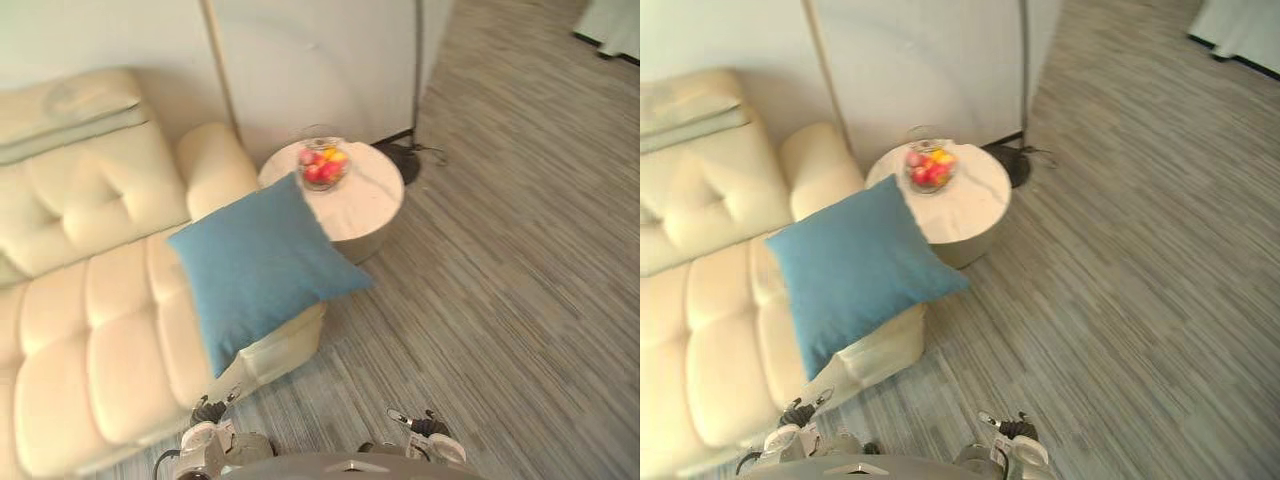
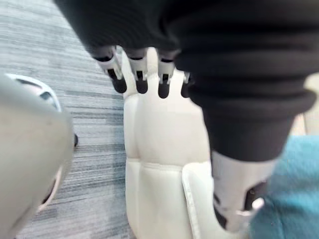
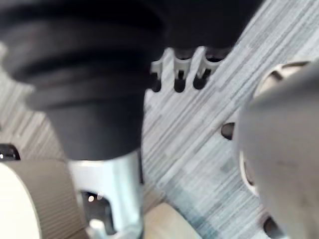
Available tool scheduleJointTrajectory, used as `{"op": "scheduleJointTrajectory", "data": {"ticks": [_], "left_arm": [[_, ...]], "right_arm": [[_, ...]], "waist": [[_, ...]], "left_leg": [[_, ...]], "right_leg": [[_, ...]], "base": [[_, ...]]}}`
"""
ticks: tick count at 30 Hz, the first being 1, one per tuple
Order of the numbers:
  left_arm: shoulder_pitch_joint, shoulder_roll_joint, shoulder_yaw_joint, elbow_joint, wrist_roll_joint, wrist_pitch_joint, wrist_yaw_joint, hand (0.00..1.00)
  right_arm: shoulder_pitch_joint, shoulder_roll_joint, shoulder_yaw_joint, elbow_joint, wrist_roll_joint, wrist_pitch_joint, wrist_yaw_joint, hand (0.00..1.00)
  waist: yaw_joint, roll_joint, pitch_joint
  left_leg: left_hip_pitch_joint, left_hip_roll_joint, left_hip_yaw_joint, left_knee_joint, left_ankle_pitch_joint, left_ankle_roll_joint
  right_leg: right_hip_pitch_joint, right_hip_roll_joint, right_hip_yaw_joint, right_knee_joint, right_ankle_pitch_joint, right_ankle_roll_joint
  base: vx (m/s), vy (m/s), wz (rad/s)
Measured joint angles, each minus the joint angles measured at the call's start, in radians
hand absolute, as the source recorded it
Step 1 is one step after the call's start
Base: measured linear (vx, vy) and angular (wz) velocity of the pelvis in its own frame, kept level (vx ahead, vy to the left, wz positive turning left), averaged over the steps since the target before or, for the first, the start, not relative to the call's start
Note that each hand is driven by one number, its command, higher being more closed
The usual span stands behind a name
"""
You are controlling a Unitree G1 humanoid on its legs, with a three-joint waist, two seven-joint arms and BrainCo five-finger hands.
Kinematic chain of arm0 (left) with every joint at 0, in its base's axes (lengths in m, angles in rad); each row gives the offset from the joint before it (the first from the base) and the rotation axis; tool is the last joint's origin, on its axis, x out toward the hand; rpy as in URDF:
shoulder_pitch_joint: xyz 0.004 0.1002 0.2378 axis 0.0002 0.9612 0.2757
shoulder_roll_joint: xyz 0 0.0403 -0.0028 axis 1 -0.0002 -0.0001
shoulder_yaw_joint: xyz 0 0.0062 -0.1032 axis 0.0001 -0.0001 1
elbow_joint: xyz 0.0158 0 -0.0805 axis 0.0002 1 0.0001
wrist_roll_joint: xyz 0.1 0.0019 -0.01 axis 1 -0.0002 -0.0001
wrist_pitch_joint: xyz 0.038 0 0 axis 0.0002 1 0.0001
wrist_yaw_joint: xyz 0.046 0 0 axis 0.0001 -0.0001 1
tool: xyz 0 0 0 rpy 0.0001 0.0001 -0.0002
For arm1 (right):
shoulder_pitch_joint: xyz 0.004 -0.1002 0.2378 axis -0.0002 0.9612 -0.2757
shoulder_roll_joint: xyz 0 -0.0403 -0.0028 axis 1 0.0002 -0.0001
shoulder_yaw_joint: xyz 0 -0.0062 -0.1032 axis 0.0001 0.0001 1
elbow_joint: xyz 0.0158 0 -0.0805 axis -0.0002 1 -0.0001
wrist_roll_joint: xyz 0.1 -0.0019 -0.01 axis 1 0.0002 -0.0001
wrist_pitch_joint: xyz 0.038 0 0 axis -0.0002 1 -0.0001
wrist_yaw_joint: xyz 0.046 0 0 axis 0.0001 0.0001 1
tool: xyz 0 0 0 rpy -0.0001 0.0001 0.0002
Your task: Pick up cushions and gather them together orderly.
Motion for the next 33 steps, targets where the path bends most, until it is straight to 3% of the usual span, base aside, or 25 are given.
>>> {"op": "scheduleJointTrajectory", "data": {"ticks": [4, 6, 8, 9, 10, 11, 13, 15, 16, 17, 20, 22, 26, 28, 30, 33], "left_arm": [[0.018, 0.031, -0.008, 0.035, 0.002, 0.001, 0.000, 0.00], [0.018, 0.031, -0.019, 0.055, 0.002, -0.001, -0.001, 0.00], [0.016, 0.044, -0.020, 0.060, -0.001, -0.002, -0.001, 0.00], [0.015, 0.060, -0.025, 0.062, -0.005, -0.001, -0.001, 0.00], [0.015, 0.062, -0.025, 0.061, -0.005, -0.001, -0.001, 0.00], [0.014, 0.064, -0.024, 0.061, -0.005, -0.001, 0.000, 0.00], [0.006, 0.063, -0.015, 0.061, -0.005, -0.001, -0.001, 0.00], [0.004, 0.062, -0.002, 0.062, -0.004, -0.002, -0.002, 0.00], [0.011, 0.066, 0.020, 0.061, -0.002, -0.002, -0.003, 0.00], [0.012, 0.056, 0.034, 0.072, 0.004, -0.001, -0.001, 0.00], [0.034, 0.012, 0.049, 0.071, 0.004, -0.002, -0.002, 0.00], [0.038, 0.007, 0.051, 0.071, 0.004, -0.002, -0.007, 0.00], [0.035, 0.022, 0.027, 0.067, 0.003, -0.001, -0.019, 0.00], [0.035, 0.034, 0.009, 0.060, 0.002, 0.000, -0.019, 0.00], [0.034, 0.051, -0.010, 0.031, -0.022, 0.000, -0.019, 0.00], [0.045, 0.075, -0.011, -0.011, -0.055, 0.000, -0.018, 0.00]], "right_arm": [[-0.006, 0.018, 0.011, 0.001, 0.002, 0.000, 0.000, 0.00], [-0.015, 0.016, 0.024, -0.001, -0.005, -0.001, 0.002, 0.00], [-0.016, 0.011, 0.052, -0.005, -0.010, -0.002, 0.002, 0.00], [-0.013, 0.009, 0.059, -0.009, -0.014, -0.003, 0.002, 0.00], [-0.010, 0.010, 0.059, -0.010, -0.014, -0.004, 0.002, 0.00], [0.005, 0.014, 0.057, -0.012, -0.010, -0.006, 0.002, 0.00], [0.010, 0.017, 0.057, -0.011, -0.011, -0.011, 0.002, 0.00], [0.013, 0.017, 0.057, 0.001, -0.011, -0.016, 0.003, 0.00], [0.021, 0.028, 0.057, 0.005, -0.009, -0.017, 0.002, 0.00], [0.020, 0.024, 0.055, 0.005, -0.003, -0.018, 0.003, 0.00], [0.026, -0.008, 0.055, 0.005, -0.005, -0.017, 0.003, 0.00], [0.031, -0.008, 0.056, 0.004, -0.005, -0.016, 0.003, 0.00], [0.042, -0.004, 0.058, -0.043, -0.012, -0.004, 0.001, 0.00], [0.060, 0.002, 0.057, -0.121, -0.014, 0.004, 0.000, 0.00], [0.080, -0.005, 0.035, -0.291, -0.014, 0.004, -0.012, 0.00], [0.077, -0.034, -0.044, -0.410, -0.013, -0.001, -0.021, 0.00]], "waist": [[0.007, -0.030, -0.004], [-0.007, -0.023, 0.002], [-0.013, -0.042, 0.013], [-0.017, -0.055, 0.021], [-0.018, -0.060, 0.020], [-0.020, -0.064, 0.020], [-0.024, -0.062, 0.020], [-0.022, -0.065, 0.018], [-0.020, -0.089, 0.006], [-0.024, -0.076, -0.002], [-0.015, -0.024, -0.030], [-0.018, -0.020, -0.037], [-0.017, -0.029, -0.041], [-0.021, -0.031, -0.040], [-0.031, -0.049, -0.045], [-0.039, -0.065, -0.050]], "left_leg": [[0.080, -0.044, 0.004, -0.100, 0.041, 0.013], [0.126, -0.061, 0.002, -0.164, 0.055, 0.024], [0.152, -0.084, -0.010, -0.189, 0.060, 0.036], [0.167, -0.096, -0.045, -0.193, 0.050, 0.052], [0.169, -0.096, -0.059, -0.192, 0.043, 0.062], [0.171, -0.087, -0.099, -0.193, 0.042, 0.060], [0.158, -0.080, -0.149, -0.194, 0.046, 0.061], [0.137, -0.082, -0.176, -0.194, 0.055, 0.046], [0.122, -0.107, -0.199, -0.194, 0.059, 0.031], [0.130, -0.099, -0.218, -0.199, 0.063, 0.018], [0.158, -0.055, -0.221, -0.252, 0.096, -0.025], [0.179, -0.029, -0.229, -0.285, 0.107, -0.041], [0.178, -0.025, -0.233, -0.300, 0.111, -0.044], [0.176, -0.029, -0.233, -0.302, 0.110, -0.044], [0.159, -0.038, -0.231, -0.301, 0.111, -0.043], [0.154, -0.051, -0.228, -0.301, 0.111, -0.042]], "right_leg": [[0.023, -0.025, 0.013, 0.023, 0.016, -0.001], [-0.028, -0.070, 0.036, 0.192, 0.015, 0.000], [-0.102, -0.131, 0.074, 0.387, 0.020, -0.001], [-0.170, -0.152, 0.162, 0.532, 0.034, -0.026], [-0.183, -0.142, 0.203, 0.551, 0.011, -0.018], [-0.191, -0.088, 0.297, 0.537, -0.054, -0.005], [-0.186, -0.024, 0.377, 0.416, -0.081, -0.002], [-0.166, 0.025, 0.450, 0.234, -0.061, -0.009], [-0.151, 0.031, 0.483, 0.107, 0.011, -0.030], [-0.133, 0.034, 0.463, 0.098, 0.002, -0.002], [-0.103, 0.081, 0.436, 0.047, 0.012, -0.004], [-0.069, 0.112, 0.413, 0.009, 0.018, -0.013], [-0.056, 0.120, 0.406, -0.024, 0.025, -0.013], [-0.045, 0.118, 0.407, -0.050, 0.037, -0.009], [-0.047, 0.113, 0.414, -0.088, 0.060, 0.000], [-0.045, 0.111, 0.419, -0.123, 0.083, 0.002]], "base": [[-0.02, 0.092, 0.02], [-0.10, 0.070, 0.07], [-0.13, 0.044, 0.26], [-0.08, -0.015, 0.42], [-0.07, -0.064, 0.78], [-0.02, -0.070, 0.84], [0.00, -0.098, 0.87], [0.04, -0.157, 0.64], [0.10, -0.187, 0.60], [0.13, -0.180, 0.55], [0.20, -0.154, 0.11], [0.19, -0.116, 0.10], [0.09, -0.023, 0.05], [0.06, 0.042, -0.01], [0.03, 0.047, -0.01], [0.02, 0.035, -0.05]]}}
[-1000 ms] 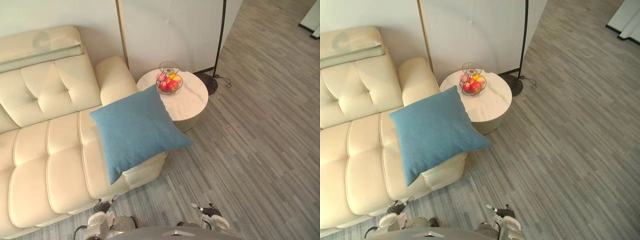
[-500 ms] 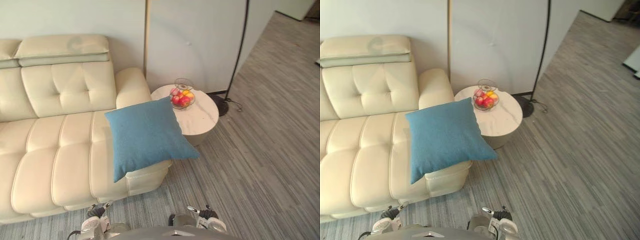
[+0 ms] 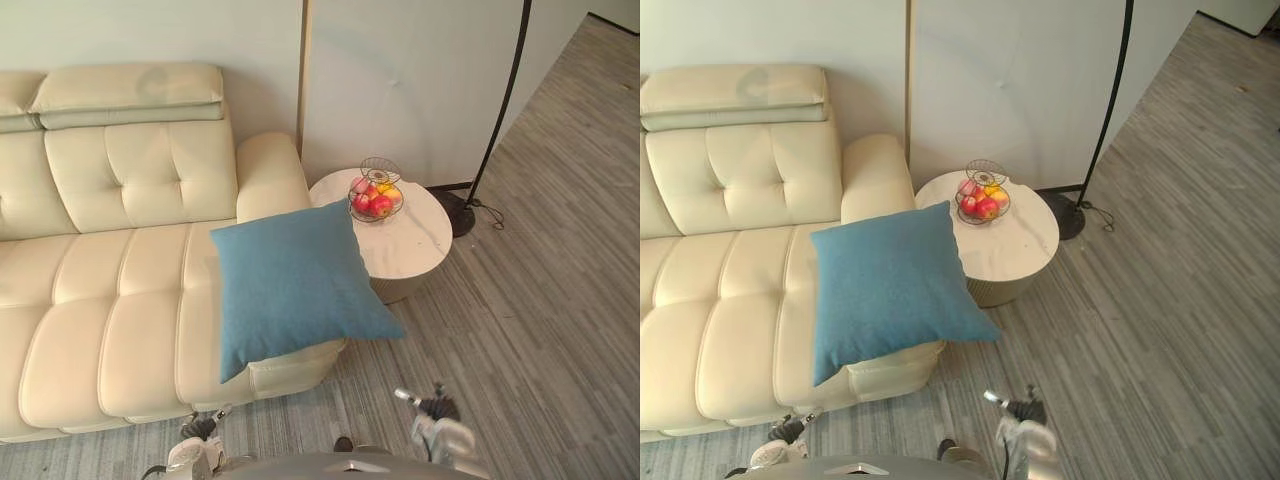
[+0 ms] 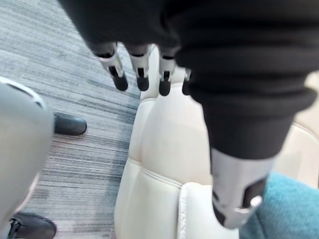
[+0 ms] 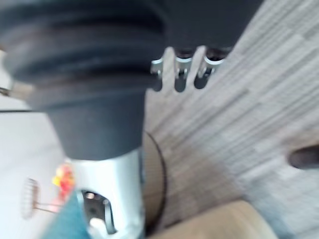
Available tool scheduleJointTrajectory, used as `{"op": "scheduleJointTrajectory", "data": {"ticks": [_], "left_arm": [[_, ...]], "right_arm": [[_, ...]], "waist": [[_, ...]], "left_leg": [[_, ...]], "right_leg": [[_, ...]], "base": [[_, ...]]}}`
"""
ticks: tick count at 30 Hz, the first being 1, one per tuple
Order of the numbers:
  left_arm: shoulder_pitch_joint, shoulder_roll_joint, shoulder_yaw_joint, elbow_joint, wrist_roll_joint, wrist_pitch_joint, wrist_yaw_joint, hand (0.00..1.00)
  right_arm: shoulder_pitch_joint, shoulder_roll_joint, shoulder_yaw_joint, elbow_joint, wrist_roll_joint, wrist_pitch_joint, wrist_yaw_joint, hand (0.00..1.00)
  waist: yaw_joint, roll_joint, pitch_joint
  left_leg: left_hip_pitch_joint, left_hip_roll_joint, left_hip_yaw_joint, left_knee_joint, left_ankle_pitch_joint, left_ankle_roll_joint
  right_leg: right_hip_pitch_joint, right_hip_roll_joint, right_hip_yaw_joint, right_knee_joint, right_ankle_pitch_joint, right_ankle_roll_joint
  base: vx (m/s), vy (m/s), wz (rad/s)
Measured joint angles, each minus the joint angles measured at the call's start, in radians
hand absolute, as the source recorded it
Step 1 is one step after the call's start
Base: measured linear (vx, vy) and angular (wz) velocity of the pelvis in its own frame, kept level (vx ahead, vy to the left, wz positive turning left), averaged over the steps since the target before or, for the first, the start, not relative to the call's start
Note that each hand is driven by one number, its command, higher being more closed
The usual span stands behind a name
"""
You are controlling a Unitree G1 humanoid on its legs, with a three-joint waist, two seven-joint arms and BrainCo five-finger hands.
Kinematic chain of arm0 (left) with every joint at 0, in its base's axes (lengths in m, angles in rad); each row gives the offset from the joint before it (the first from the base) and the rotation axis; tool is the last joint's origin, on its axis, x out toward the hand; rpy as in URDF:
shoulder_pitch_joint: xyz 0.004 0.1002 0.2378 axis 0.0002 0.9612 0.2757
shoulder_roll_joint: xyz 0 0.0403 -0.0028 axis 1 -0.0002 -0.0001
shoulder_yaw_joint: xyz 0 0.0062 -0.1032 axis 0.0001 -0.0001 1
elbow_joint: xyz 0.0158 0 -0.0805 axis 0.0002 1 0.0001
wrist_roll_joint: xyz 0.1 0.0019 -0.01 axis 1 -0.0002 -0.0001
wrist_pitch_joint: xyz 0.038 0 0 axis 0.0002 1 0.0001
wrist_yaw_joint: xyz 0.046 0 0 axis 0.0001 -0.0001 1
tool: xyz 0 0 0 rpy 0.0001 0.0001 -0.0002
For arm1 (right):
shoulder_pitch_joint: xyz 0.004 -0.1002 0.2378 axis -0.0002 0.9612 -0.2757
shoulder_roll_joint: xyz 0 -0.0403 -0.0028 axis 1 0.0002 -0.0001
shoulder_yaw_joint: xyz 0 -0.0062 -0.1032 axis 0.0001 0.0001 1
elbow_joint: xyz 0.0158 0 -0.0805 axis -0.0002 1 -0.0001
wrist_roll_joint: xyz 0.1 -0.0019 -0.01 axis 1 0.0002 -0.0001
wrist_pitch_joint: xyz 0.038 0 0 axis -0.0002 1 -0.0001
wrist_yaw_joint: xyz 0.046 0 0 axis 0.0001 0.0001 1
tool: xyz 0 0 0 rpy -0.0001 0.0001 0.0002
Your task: Pick up cushions and gather them together orderly.
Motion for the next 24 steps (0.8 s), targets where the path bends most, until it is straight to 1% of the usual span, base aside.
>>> {"op": "scheduleJointTrajectory", "data": {"ticks": [1, 2, 3, 4, 5, 6, 9, 10, 11, 12, 14, 15, 17, 18, 20, 22, 24], "left_arm": [[0.001, 0.012, 0.003, -0.013, 0.000, 0.000, 0.000, 0.00], [0.003, 0.027, 0.007, -0.028, 0.000, 0.000, 0.000, 0.00], [0.007, 0.064, 0.018, -0.067, 0.000, -0.001, 0.002, 0.00], [0.009, 0.076, 0.027, -0.084, 0.000, -0.001, 0.002, 0.00], [0.009, 0.099, 0.051, -0.116, -0.001, -0.001, 0.004, 0.00], [0.009, 0.112, 0.065, -0.136, -0.003, -0.002, 0.004, 0.00], [0.009, 0.140, 0.086, -0.183, -0.023, -0.005, 0.007, 0.00], [0.008, 0.150, 0.085, -0.211, -0.041, -0.011, 0.016, 0.00], [0.008, 0.152, 0.085, -0.229, -0.042, -0.014, 0.021, 0.00], [0.007, 0.152, 0.085, -0.240, -0.043, -0.015, 0.022, 0.00], [0.001, 0.151, 0.072, -0.282, -0.066, -0.018, 0.028, 0.00], [-0.003, 0.151, 0.065, -0.284, -0.071, -0.022, 0.028, 0.00], [-0.021, 0.150, 0.009, -0.307, -0.082, -0.024, 0.044, 0.00], [-0.023, 0.149, -0.005, -0.320, -0.084, -0.024, 0.044, 0.00], [-0.043, 0.146, -0.079, -0.362, -0.079, -0.032, 0.042, 0.00], [-0.069, 0.143, -0.115, -0.360, -0.080, -0.037, 0.042, 0.00], [-0.122, 0.123, -0.160, -0.359, -0.080, -0.038, 0.043, 0.00]], "right_arm": [[-0.006, -0.016, -0.019, -0.024, 0.003, -0.001, 0.000, 0.00], [-0.015, -0.031, -0.033, -0.044, 0.006, -0.004, 0.000, 0.00], [-0.026, -0.067, -0.041, -0.077, 0.022, -0.008, 0.002, 0.00], [-0.030, -0.082, -0.042, -0.088, 0.022, -0.008, 0.003, 0.00], [-0.036, -0.107, -0.049, -0.116, 0.027, -0.009, 0.006, 0.00], [-0.044, -0.128, -0.050, -0.137, 0.040, -0.010, 0.010, 0.00], [-0.077, -0.184, -0.044, -0.163, 0.048, -0.018, 0.013, 0.00], [-0.096, -0.218, -0.013, -0.182, 0.048, -0.019, 0.016, 0.00], [-0.116, -0.237, 0.014, -0.182, 0.048, -0.020, 0.024, 0.00], [-0.125, -0.247, 0.029, -0.182, 0.049, -0.020, 0.025, 0.00], [-0.186, -0.274, 0.107, -0.183, 0.048, -0.020, 0.044, 0.00], [-0.198, -0.279, 0.125, -0.184, 0.048, -0.021, 0.050, 0.00], [-0.251, -0.289, 0.223, -0.188, 0.048, -0.023, 0.059, 0.00], [-0.262, -0.289, 0.240, -0.188, 0.048, -0.023, 0.063, 0.00], [-0.314, -0.288, 0.307, -0.188, 0.048, -0.023, 0.091, 0.00], [-0.352, -0.289, 0.347, -0.188, 0.048, -0.023, 0.095, 0.00], [-0.422, -0.289, 0.412, -0.186, 0.048, -0.023, 0.098, 0.00]], "waist": [[-0.002, -0.003, -0.002], [-0.004, -0.012, -0.008], [-0.010, -0.007, -0.006], [-0.010, -0.015, -0.011], [-0.011, 0.003, -0.004], [-0.016, -0.001, -0.009], [-0.019, 0.023, -0.009], [-0.020, 0.032, -0.009], [-0.021, 0.035, -0.011], [-0.021, 0.035, -0.011], [-0.021, 0.036, -0.010], [-0.020, 0.036, -0.010], [-0.017, 0.035, -0.010], [-0.016, 0.035, -0.010], [-0.011, 0.039, 0.000], [-0.011, 0.045, 0.022], [-0.013, 0.052, 0.052]], "left_leg": [[-0.001, -0.002, 0.001, 0.000, 0.000, 0.000], [-0.002, -0.003, 0.002, 0.000, 0.000, 0.001], [-0.006, -0.003, 0.003, 0.001, 0.000, 0.001], [-0.007, -0.002, 0.004, 0.002, 0.000, 0.001], [-0.012, -0.003, 0.005, 0.003, 0.000, 0.002], [-0.012, -0.004, 0.006, 0.003, 0.001, 0.004], [-0.017, -0.007, 0.007, 0.003, 0.002, 0.008], [-0.022, -0.008, 0.006, 0.004, 0.004, 0.011], [-0.027, -0.007, 0.005, 0.006, 0.005, 0.012], [-0.029, -0.007, 0.005, 0.008, 0.005, 0.012], [-0.040, -0.007, 0.001, 0.019, 0.005, 0.012], [-0.043, -0.007, 0.000, 0.020, 0.005, 0.013], [-0.060, -0.010, -0.002, 0.020, 0.011, 0.021], [-0.065, -0.012, -0.003, 0.020, 0.013, 0.023], [-0.087, -0.017, -0.009, 0.020, 0.020, 0.029], [-0.095, -0.020, -0.016, 0.026, 0.021, 0.030], [-0.154, -0.023, -0.027, 0.051, 0.025, 0.036]], "right_leg": [[0.000, 0.000, 0.002, -0.007, 0.006, 0.001], [0.001, 0.000, 0.004, -0.014, 0.010, 0.001], [0.002, 0.002, 0.011, -0.030, 0.021, -0.001], [0.001, 0.003, 0.015, -0.033, 0.025, -0.002], [-0.001, 0.004, 0.019, -0.042, 0.033, -0.001], [0.000, 0.005, 0.021, -0.047, 0.038, -0.002], [0.000, 0.004, 0.026, -0.064, 0.054, -0.002], [-0.002, 0.004, 0.027, -0.071, 0.061, -0.002], [-0.003, 0.005, 0.027, -0.077, 0.067, -0.003], [-0.003, 0.005, 0.027, -0.079, 0.069, -0.004], [-0.003, 0.005, 0.025, -0.090, 0.079, -0.005], [-0.004, 0.005, 0.025, -0.094, 0.083, -0.005], [-0.014, 0.003, 0.025, -0.109, 0.098, -0.005], [-0.018, 0.002, 0.025, -0.108, 0.099, -0.006], [-0.038, -0.003, 0.022, -0.110, 0.108, -0.007], [-0.040, -0.006, 0.018, -0.110, 0.111, -0.006], [-0.079, -0.012, 0.012, -0.112, 0.127, -0.010]], "base": [[-0.01, 0.020, -0.08], [-0.01, 0.019, -0.10], [-0.02, 0.013, -0.10], [-0.04, 0.004, -0.12], [-0.04, -0.003, -0.10], [-0.05, -0.004, -0.08], [-0.06, -0.001, -0.05], [-0.06, -0.006, -0.01], [-0.07, -0.008, 0.00], [-0.06, -0.011, 0.02], [-0.06, -0.012, 0.02], [-0.04, -0.010, 0.01], [-0.05, -0.006, 0.01], [-0.07, -0.003, 0.03], [-0.05, 0.003, 0.06], [-0.06, 0.007, 0.09], [-0.09, 0.001, 0.13]]}}
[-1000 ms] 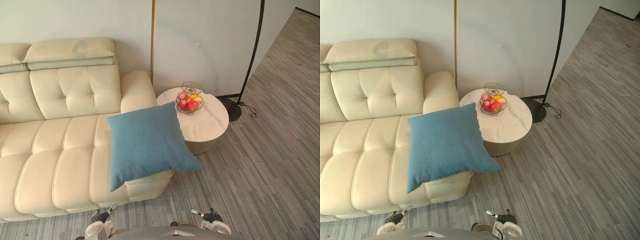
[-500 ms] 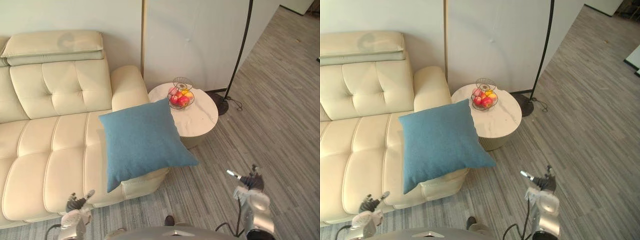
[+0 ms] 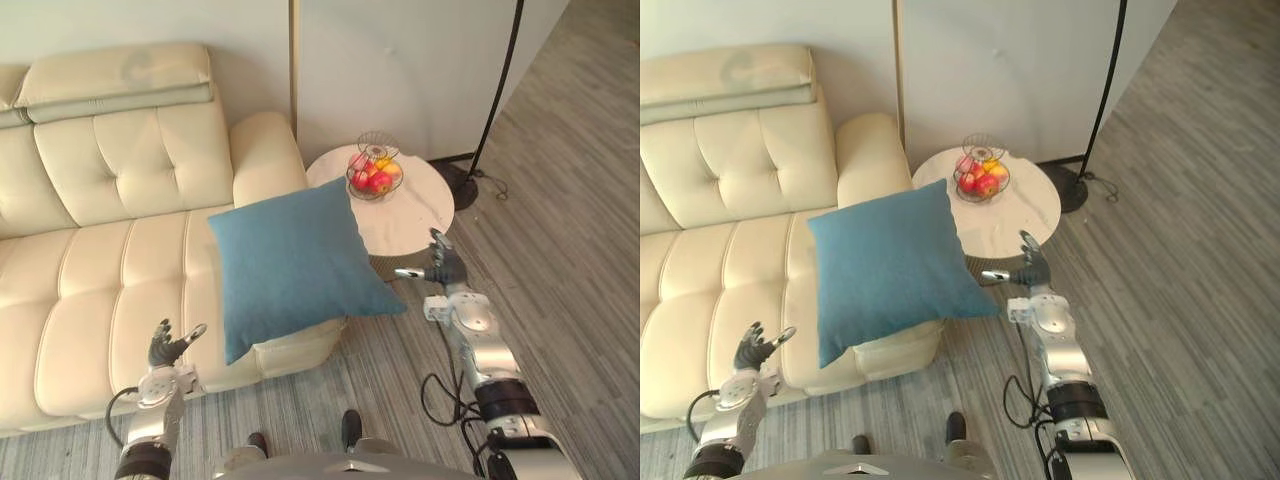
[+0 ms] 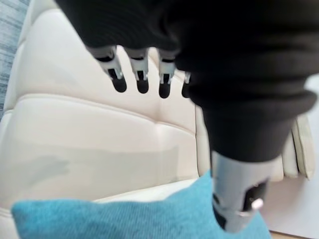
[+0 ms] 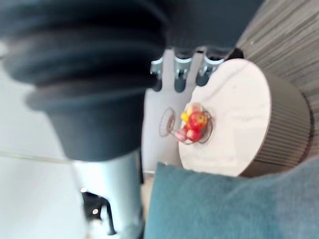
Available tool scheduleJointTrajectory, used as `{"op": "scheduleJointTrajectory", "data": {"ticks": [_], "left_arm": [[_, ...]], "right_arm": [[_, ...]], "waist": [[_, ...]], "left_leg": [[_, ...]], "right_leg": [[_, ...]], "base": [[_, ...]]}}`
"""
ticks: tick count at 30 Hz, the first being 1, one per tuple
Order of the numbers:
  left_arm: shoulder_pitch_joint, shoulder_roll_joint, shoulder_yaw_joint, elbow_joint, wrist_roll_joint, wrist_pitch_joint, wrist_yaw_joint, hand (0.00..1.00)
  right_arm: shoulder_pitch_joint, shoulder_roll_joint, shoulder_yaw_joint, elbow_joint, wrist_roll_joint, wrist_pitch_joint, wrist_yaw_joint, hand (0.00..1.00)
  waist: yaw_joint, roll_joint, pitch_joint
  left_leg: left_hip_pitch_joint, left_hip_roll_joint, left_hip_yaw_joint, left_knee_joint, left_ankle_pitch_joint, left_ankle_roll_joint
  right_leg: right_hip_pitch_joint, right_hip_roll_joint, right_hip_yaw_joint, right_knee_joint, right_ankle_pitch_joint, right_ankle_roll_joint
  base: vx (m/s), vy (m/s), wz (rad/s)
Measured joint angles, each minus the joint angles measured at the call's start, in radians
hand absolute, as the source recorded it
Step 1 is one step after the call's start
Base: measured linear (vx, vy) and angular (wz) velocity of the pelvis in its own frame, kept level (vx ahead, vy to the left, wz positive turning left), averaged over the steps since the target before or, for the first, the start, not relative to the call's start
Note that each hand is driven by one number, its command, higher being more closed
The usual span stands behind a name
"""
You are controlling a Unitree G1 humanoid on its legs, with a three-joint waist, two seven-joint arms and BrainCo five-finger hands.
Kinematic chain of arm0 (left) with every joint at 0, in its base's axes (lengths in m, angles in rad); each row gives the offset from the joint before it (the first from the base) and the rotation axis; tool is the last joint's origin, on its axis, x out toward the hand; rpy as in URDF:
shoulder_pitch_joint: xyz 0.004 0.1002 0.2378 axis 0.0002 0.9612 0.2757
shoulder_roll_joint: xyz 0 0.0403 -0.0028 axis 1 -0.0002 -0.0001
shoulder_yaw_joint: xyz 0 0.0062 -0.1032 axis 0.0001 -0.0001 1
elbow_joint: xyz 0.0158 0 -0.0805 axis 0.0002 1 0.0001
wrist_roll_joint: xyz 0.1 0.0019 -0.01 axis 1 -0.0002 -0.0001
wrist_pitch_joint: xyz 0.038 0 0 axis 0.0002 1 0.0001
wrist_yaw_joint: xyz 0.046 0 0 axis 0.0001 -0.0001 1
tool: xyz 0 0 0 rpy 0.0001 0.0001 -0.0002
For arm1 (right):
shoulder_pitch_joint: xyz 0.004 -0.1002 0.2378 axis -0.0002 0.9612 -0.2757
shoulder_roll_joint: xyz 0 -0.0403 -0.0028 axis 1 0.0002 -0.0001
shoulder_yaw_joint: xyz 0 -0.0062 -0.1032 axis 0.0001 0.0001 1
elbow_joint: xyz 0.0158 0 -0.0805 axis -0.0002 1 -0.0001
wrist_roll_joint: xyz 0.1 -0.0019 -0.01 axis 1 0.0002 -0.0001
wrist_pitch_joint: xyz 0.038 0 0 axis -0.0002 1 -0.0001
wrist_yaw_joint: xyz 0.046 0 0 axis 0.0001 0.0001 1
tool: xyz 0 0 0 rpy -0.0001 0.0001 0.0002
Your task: Pick up cushions and gather them together orderly.
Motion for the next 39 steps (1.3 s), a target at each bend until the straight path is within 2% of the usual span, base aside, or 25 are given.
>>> {"op": "scheduleJointTrajectory", "data": {"ticks": [1, 3, 6, 10, 11, 14, 18, 25, 33, 39], "left_arm": [[-0.017, -0.006, -0.012, 0.002, 0.000, 0.000, 0.000, 0.00], [-0.105, -0.026, -0.066, 0.006, -0.008, 0.000, 0.001, 0.00], [-0.198, -0.027, -0.105, 0.037, -0.029, -0.001, 0.005, 0.00], [-0.366, -0.021, -0.154, 0.091, -0.037, -0.001, 0.044, 0.00], [-0.400, -0.016, -0.168, 0.092, -0.037, -0.001, 0.046, 1.00], [-0.471, -0.012, -0.201, 0.098, -0.037, -0.001, 0.064, 1.00], [-0.521, -0.008, -0.222, 0.097, -0.038, -0.001, 0.101, 1.00], [-0.525, 0.013, -0.229, 0.021, -0.048, -0.001, 0.130, 1.00], [-0.419, 0.005, -0.247, -0.147, -0.048, -0.009, 0.130, 1.00], [-0.260, -0.018, -0.249, -0.280, -0.035, -0.007, 0.127, 1.00]], "right_arm": [[-0.019, 0.000, 0.010, 0.002, 0.000, 0.000, 0.001, 0.00], [-0.106, 0.000, 0.037, 0.024, 0.003, 0.001, -0.001, 0.00], [-0.200, 0.000, 0.066, 0.093, 0.009, 0.005, -0.006, 0.00], [-0.313, 0.004, 0.100, 0.201, 0.009, 0.018, -0.031, 0.00], [-0.333, 0.007, 0.113, 0.211, 0.008, 0.022, -0.048, 1.00], [-0.368, 0.025, 0.129, 0.216, 0.005, 0.027, -0.074, 1.00], [-0.401, 0.036, 0.148, 0.215, -0.012, 0.029, -0.097, 1.00], [-0.318, 0.040, 0.150, 0.146, -0.001, 0.024, -0.098, 1.00], [-0.168, 0.053, 0.149, 0.019, 0.041, 0.002, -0.098, 1.00], [-0.032, 0.099, 0.143, -0.087, 0.052, -0.005, -0.095, 1.00]], "waist": [[0.000, 0.003, 0.009], [-0.005, 0.014, 0.065], [-0.004, 0.021, 0.102], [-0.011, 0.044, 0.178], [-0.012, 0.047, 0.194], [-0.013, 0.050, 0.223], [-0.020, 0.052, 0.227], [-0.016, 0.056, 0.236], [-0.027, 0.056, 0.235], [-0.037, 0.061, 0.223]], "left_leg": [[-0.017, -0.001, -0.003, 0.006, 0.003, 0.001], [-0.076, -0.007, -0.026, 0.028, 0.015, 0.007], [-0.145, -0.009, -0.038, 0.065, 0.018, 0.008], [-0.233, -0.014, -0.061, 0.091, 0.041, 0.013], [-0.247, -0.015, -0.065, 0.090, 0.049, 0.013], [-0.267, -0.014, -0.070, 0.078, 0.069, 0.011], [-0.269, -0.015, -0.065, 0.003, 0.123, 0.005], [-0.219, 0.001, -0.064, -0.075, 0.162, -0.014], [-0.171, 0.001, -0.062, -0.106, 0.166, -0.024], [-0.118, 0.007, -0.084, -0.106, 0.157, -0.037]], "right_leg": [[-0.013, -0.002, -0.002, 0.000, 0.007, -0.003], [-0.047, -0.010, -0.017, 0.000, 0.024, -0.010], [-0.097, -0.015, -0.020, 0.005, 0.039, -0.012], [-0.168, -0.023, -0.038, 0.024, 0.054, -0.016], [-0.182, -0.024, -0.041, 0.028, 0.056, -0.016], [-0.217, -0.024, -0.042, 0.050, 0.055, -0.016], [-0.274, -0.026, -0.040, 0.092, 0.044, -0.024], [-0.312, -0.030, -0.046, 0.218, -0.034, -0.033], [-0.311, -0.039, -0.055, 0.293, -0.094, -0.033], [-0.221, -0.035, -0.091, 0.252, -0.102, -0.032]], "base": [[-0.10, -0.006, 0.20], [-0.12, -0.002, 0.27], [-0.14, -0.001, 0.16], [-0.13, 0.003, 0.16], [-0.11, -0.011, 0.11], [-0.07, -0.027, 0.05], [-0.03, -0.028, 0.00], [0.01, -0.036, 0.04], [0.07, -0.025, 0.02], [0.06, -0.003, 0.13]]}}
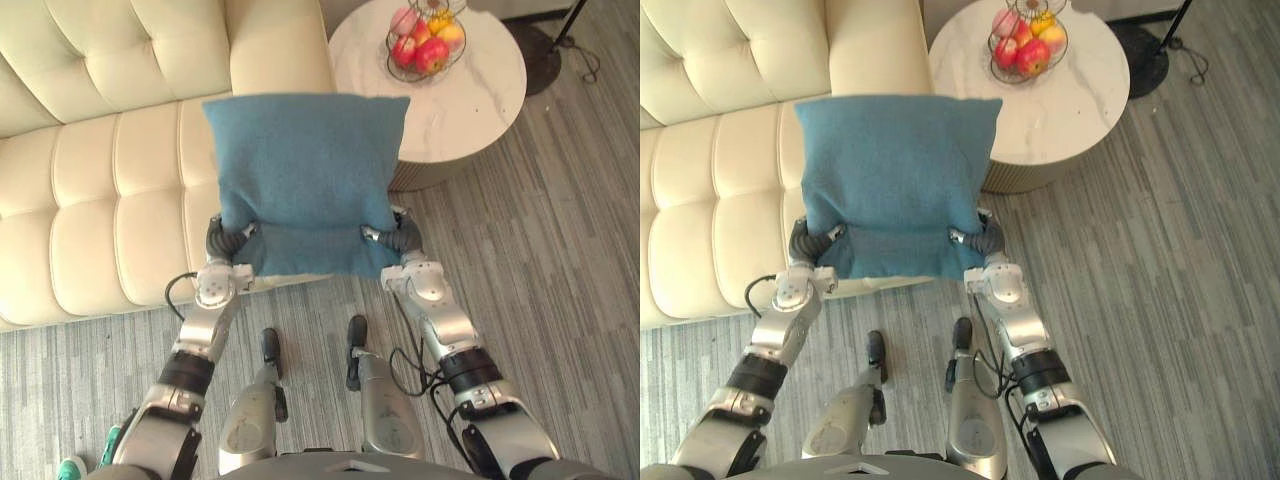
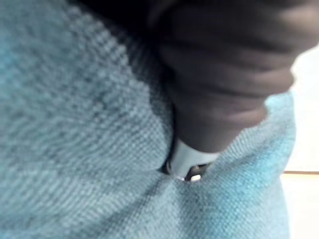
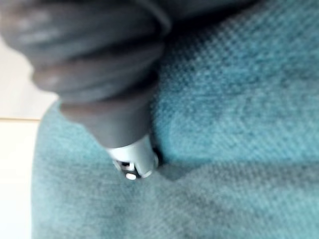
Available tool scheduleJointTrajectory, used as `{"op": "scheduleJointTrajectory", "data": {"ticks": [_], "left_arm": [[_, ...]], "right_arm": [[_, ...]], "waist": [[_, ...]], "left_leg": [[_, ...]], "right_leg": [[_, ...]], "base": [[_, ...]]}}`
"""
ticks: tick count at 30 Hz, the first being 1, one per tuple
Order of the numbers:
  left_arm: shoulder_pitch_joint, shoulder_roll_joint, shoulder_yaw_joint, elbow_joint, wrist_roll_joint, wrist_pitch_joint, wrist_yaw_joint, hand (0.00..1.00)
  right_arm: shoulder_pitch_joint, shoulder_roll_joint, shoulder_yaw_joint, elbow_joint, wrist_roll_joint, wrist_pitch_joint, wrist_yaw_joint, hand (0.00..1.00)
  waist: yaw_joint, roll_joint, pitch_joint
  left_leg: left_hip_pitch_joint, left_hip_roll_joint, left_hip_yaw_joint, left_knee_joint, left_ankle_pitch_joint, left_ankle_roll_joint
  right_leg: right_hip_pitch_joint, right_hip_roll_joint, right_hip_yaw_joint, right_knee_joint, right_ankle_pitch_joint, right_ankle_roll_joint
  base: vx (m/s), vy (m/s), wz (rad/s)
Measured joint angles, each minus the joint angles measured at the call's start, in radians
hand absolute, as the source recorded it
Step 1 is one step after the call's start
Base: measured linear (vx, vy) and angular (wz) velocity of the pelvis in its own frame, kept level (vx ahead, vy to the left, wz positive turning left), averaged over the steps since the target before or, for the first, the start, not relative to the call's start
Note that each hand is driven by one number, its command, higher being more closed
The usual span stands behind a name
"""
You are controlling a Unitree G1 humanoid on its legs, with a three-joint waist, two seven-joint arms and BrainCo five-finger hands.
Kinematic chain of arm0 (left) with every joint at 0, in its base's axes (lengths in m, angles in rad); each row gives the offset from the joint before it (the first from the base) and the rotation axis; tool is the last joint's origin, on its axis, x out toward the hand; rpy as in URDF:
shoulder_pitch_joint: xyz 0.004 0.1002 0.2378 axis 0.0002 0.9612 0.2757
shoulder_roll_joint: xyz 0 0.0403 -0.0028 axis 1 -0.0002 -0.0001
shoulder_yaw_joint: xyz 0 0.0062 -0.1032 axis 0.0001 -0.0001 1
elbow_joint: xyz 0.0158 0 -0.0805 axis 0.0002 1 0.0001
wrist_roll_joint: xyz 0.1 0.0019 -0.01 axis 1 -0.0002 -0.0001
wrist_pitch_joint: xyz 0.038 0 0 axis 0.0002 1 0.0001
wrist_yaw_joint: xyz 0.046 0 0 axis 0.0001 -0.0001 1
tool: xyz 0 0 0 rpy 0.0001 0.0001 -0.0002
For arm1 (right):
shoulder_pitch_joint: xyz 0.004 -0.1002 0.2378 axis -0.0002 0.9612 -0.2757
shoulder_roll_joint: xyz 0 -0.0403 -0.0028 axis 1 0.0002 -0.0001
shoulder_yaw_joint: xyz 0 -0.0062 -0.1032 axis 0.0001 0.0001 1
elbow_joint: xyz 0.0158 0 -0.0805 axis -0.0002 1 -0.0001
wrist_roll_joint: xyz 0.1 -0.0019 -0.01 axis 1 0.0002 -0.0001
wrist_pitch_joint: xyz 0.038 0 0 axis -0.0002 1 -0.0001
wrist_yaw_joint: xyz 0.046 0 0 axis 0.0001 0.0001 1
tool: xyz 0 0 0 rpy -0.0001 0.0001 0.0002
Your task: Pick up cushions and gather them together orderly.
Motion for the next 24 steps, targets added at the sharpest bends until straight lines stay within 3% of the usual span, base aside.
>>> {"op": "scheduleJointTrajectory", "data": {"ticks": [7, 12, 17, 20, 24], "left_arm": [[0.285, -0.028, 0.018, -0.317, 0.100, 0.008, -0.010, 1.00], [0.449, -0.061, 0.038, -0.478, 0.126, 0.008, -0.020, 1.00], [0.527, -0.068, 0.068, -0.566, 0.126, 0.004, -0.020, 1.00], [0.554, -0.078, 0.073, -0.629, 0.123, -0.011, -0.017, 1.00], [0.550, -0.085, 0.069, -0.646, 0.115, -0.035, -0.015, 1.00]], "right_arm": [[0.225, 0.067, 0.003, -0.234, -0.012, 0.001, 0.011, 1.00], [0.320, 0.080, 0.058, -0.330, -0.008, 0.001, 0.050, 1.00], [0.328, 0.079, 0.098, -0.410, -0.016, 0.001, 0.050, 1.00], [0.337, 0.074, 0.098, -0.482, -0.023, -0.016, 0.050, 1.00], [0.336, 0.071, 0.090, -0.496, -0.034, -0.046, 0.049, 1.00]], "waist": [[0.000, 0.012, -0.107], [0.021, 0.030, -0.189], [0.050, 0.032, -0.193], [0.057, 0.038, -0.197], [0.054, 0.042, -0.219]], "left_leg": [[0.040, 0.010, -0.023, -0.002, -0.019, -0.005], [0.093, 0.018, -0.025, -0.001, -0.033, -0.003], [0.044, 0.026, -0.033, 0.152, -0.098, -0.011], [-0.017, 0.029, -0.043, 0.232, -0.110, -0.015], [-0.072, 0.055, 0.046, 0.188, -0.150, 0.048]], "right_leg": [[0.110, 0.032, -0.029, -0.123, 0.033, 0.007], [0.191, 0.045, -0.039, -0.172, 0.044, 0.006], [0.227, 0.041, -0.047, -0.168, 0.042, 0.004], [0.227, 0.031, -0.104, -0.138, 0.014, 0.000], [0.230, 0.006, -0.216, -0.179, 0.040, 0.005]], "base": [[0.06, 0.013, 0.10], [0.04, 0.009, 0.03], [-0.06, 0.008, 0.06], [-0.13, 0.008, 0.53], [-0.11, 0.013, 0.87]]}}
